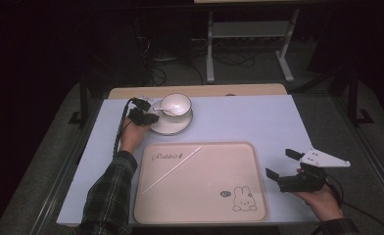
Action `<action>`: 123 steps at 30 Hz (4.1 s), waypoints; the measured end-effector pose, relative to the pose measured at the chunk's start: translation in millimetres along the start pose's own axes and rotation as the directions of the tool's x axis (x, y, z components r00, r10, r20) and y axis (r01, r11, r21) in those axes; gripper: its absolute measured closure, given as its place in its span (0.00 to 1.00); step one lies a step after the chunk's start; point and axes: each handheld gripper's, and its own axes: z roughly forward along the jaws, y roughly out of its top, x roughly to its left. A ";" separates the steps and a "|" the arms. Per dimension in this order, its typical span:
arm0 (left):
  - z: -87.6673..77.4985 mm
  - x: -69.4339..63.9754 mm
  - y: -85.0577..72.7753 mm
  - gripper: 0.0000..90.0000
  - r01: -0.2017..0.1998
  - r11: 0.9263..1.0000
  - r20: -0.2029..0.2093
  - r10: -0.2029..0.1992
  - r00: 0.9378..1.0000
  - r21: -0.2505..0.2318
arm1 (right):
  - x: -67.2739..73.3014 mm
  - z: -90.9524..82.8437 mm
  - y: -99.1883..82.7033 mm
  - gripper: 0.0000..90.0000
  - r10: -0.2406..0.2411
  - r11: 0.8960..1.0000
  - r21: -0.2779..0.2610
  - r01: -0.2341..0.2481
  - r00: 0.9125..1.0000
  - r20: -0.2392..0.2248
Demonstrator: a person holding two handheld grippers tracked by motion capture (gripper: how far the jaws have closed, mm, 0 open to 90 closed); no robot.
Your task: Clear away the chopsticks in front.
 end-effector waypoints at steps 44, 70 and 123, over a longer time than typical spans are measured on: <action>-130.0 -48.4 -106.0 0.94 0.062 0.997 0.062 -0.060 0.996 -0.046 | 1.6 0.1 1.6 0.00 -0.009 1.000 -0.002 0.009 1.000 0.008; -86.3 -154.3 -105.7 0.93 -0.148 0.986 0.234 0.125 0.964 0.081 | 2.5 0.3 2.0 0.00 -0.014 1.000 -0.001 0.014 1.000 0.002; -19.5 -153.9 -37.5 0.99 -0.216 0.976 0.257 0.204 0.944 0.016 | 2.2 1.2 0.9 0.00 -0.008 1.000 0.005 0.008 1.000 0.002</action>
